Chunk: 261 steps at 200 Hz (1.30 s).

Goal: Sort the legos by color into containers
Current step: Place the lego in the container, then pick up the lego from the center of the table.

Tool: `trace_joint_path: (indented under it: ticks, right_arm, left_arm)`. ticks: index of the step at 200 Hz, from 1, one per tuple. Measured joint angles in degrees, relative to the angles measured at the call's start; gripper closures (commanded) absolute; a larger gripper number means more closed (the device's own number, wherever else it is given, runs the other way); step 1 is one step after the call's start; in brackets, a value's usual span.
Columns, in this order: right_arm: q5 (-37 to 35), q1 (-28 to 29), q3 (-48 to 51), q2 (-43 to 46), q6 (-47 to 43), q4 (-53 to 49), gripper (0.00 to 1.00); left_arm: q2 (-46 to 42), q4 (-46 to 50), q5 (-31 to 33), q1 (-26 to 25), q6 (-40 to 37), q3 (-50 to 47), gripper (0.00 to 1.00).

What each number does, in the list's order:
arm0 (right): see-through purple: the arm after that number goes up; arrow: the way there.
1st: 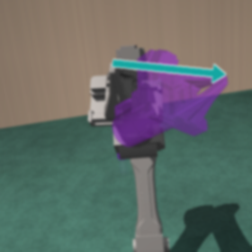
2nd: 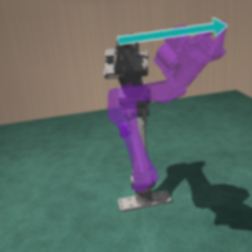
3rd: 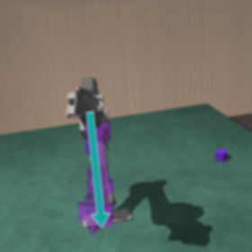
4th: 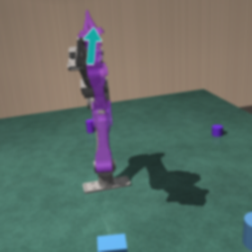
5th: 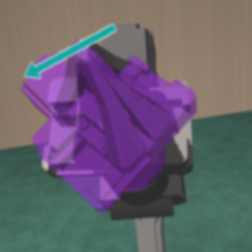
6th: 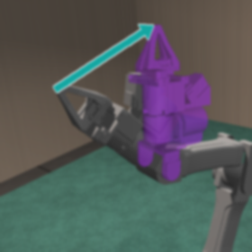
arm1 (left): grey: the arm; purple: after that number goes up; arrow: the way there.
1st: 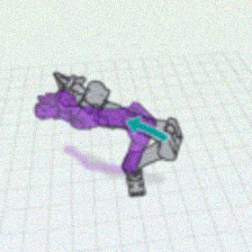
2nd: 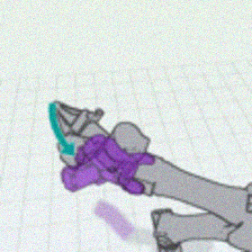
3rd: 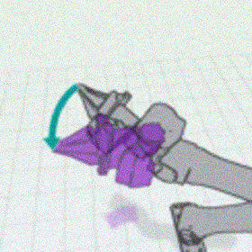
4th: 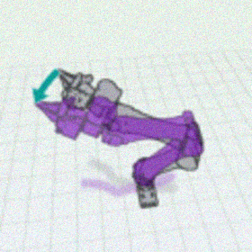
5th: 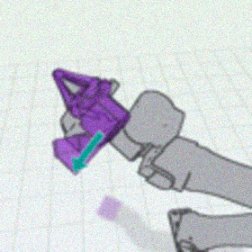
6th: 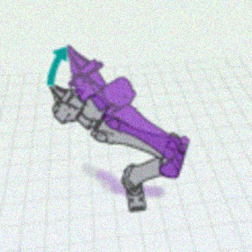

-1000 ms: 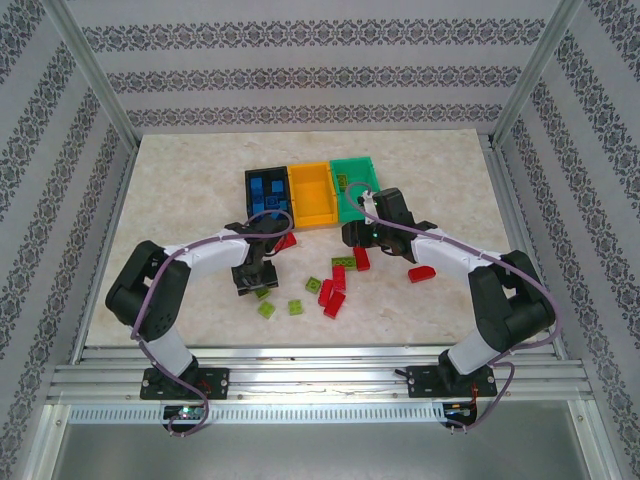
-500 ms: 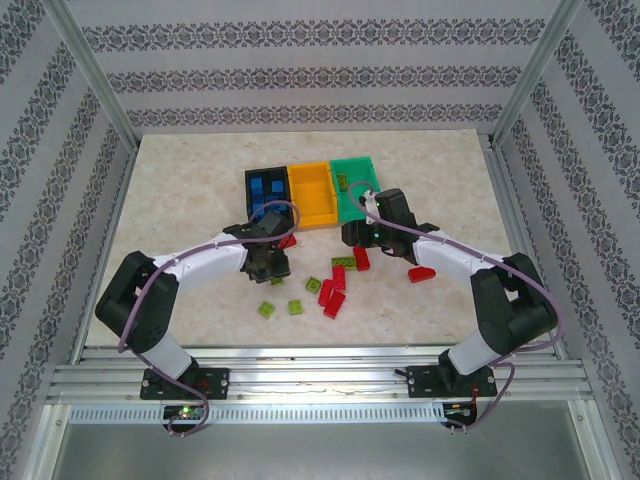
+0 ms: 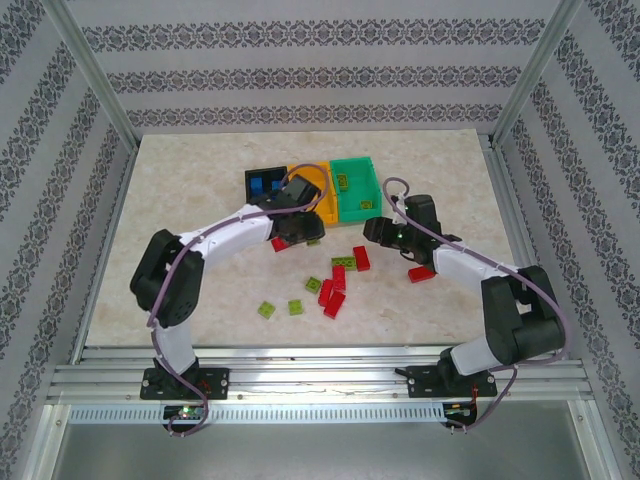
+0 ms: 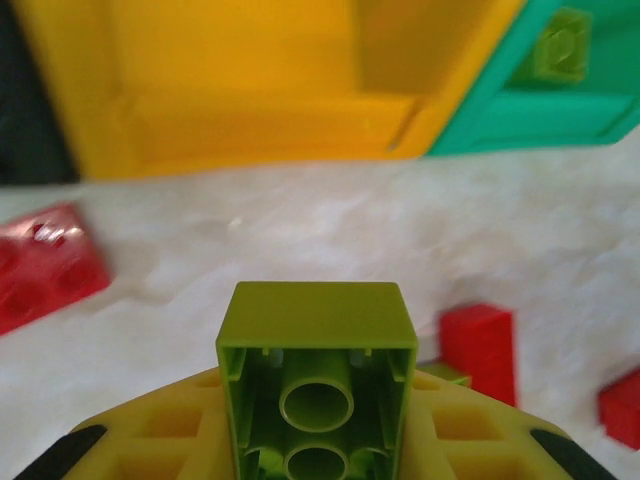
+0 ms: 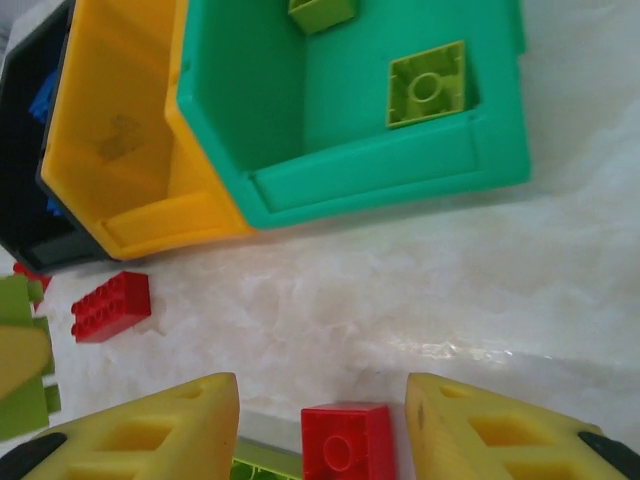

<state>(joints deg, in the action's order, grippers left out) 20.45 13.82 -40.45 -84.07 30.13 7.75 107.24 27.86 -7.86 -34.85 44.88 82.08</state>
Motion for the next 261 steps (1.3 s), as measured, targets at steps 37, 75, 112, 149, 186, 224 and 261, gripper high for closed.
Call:
trace_joint_path:
  ticks: [37,75,112,149,186,224,261]
  right_arm:
    - [1.1,-2.0,1.2,0.0,2.4,2.5,0.52]
    - [2.2,-2.1,1.4,-0.3,3.3,4.4,0.52]
    - [3.0,-2.2,1.4,-1.7,4.3,5.7,0.52]
    - [3.2,-2.5,1.5,-1.7,4.3,5.9,0.52]
    - [3.2,-2.5,1.6,-1.7,4.3,6.0,0.52]
    - [3.2,-2.4,1.6,-1.7,4.3,6.3,0.52]
    - [3.2,-2.3,1.6,-1.7,4.3,6.3,0.52]
  left_arm:
    - [7.1,-0.1,1.4,-0.7,-1.9,13.4,0.72]
    - [16.9,0.9,4.9,-0.7,-4.4,28.8,0.68]
    - [27.9,4.2,5.7,-0.7,-6.2,46.0,0.42]
    - [31.9,9.0,6.6,-0.8,-7.7,52.5,0.38]
    - [26.7,8.2,8.1,-1.4,-9.9,42.1,0.38]
    - [10.9,-0.4,8.5,-2.3,-10.6,17.2,0.38]
    - [-4.8,-8.8,8.7,-3.8,-10.6,-3.2,0.37]
